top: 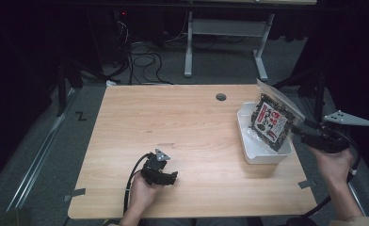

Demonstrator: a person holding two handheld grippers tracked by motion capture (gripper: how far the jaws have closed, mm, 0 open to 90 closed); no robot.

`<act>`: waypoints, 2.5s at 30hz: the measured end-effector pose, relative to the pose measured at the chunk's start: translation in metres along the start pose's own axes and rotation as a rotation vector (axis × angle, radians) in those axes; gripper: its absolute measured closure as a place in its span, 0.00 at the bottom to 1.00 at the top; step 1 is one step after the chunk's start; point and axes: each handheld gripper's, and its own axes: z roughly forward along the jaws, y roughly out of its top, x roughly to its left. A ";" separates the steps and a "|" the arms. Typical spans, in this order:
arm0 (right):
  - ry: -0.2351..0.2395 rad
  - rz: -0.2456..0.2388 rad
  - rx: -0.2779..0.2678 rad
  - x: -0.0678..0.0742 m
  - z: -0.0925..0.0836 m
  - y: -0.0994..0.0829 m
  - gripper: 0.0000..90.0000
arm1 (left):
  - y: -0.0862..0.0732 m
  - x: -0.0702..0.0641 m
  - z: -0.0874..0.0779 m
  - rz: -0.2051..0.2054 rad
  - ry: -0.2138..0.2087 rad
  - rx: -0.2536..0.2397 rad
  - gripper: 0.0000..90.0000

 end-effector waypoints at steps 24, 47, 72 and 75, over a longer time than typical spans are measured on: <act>0.169 -0.038 -0.019 0.056 -0.002 -0.050 0.55 | 0.000 -0.007 -0.002 0.017 0.002 -0.012 0.31; 0.287 -0.120 0.060 0.102 0.020 -0.067 0.54 | 0.001 -0.009 -0.004 0.028 0.001 -0.021 0.31; 0.385 -0.176 0.182 0.146 0.067 -0.076 0.53 | 0.002 -0.011 -0.005 0.035 -0.001 -0.026 0.31; 0.391 -0.169 0.195 0.147 0.076 -0.077 0.53 | 0.002 -0.011 -0.005 0.035 -0.001 -0.027 0.31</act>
